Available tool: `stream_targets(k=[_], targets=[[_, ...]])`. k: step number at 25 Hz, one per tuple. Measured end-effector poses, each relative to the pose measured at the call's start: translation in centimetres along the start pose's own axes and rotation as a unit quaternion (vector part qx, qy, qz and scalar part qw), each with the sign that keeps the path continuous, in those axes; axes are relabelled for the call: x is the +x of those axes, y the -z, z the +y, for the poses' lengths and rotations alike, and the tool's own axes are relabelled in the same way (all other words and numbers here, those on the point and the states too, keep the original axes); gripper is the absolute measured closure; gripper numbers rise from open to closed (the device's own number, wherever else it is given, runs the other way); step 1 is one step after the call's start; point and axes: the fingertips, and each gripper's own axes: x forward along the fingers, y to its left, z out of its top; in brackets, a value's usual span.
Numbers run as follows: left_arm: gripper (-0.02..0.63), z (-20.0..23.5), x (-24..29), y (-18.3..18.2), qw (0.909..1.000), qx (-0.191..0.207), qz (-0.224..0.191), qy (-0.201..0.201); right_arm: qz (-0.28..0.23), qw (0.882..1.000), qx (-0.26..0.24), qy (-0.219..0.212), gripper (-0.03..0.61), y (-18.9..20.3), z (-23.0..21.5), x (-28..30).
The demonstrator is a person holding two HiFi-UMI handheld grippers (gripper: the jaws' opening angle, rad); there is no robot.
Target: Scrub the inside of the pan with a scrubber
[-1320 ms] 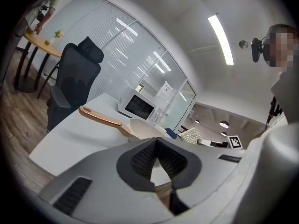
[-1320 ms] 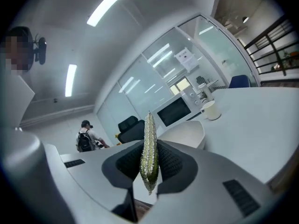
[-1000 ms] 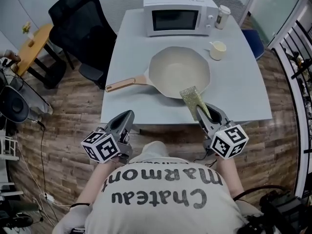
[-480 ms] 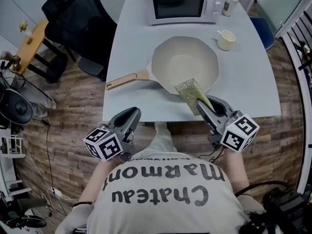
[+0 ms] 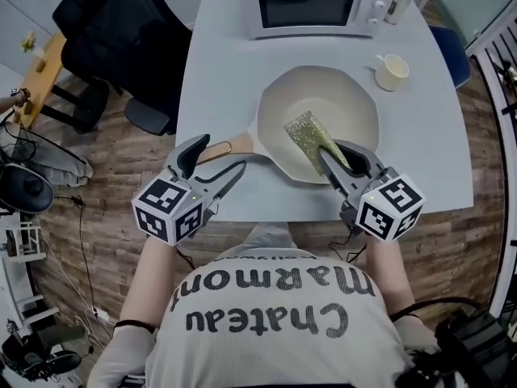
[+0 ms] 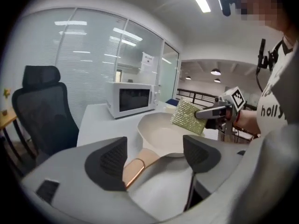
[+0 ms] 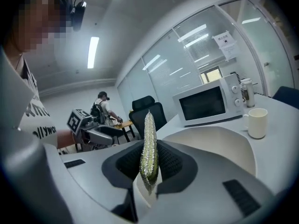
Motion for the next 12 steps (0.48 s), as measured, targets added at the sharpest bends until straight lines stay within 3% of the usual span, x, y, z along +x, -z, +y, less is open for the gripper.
stream_targets(k=[3, 6, 8, 12], targets=[[0.195, 0.5, 3.2, 1.0, 0.9924, 0.087, 0.079, 0.035, 0.026, 0.999, -0.02, -0.006, 0.511, 0.1, -0.6, 2.8], [0.195, 0.3, 5.8, 3.1, 0.9691, 0.169, 0.165, 0.071, 0.028, 0.999, -0.02, -0.015, 0.511, -0.4, -1.5, 5.2], [0.195, 0.1, 6.9, 4.2, 0.9573, 0.181, 0.202, 0.1, 0.013, 1.0, -0.007, -0.018, 0.511, -1.0, -2.0, 6.5], [0.193, 0.1, 8.5, 5.5, 0.9445, 0.177, 0.244, 0.132, -0.011, 0.999, 0.006, -0.033, 0.511, -1.9, -2.9, 9.1]])
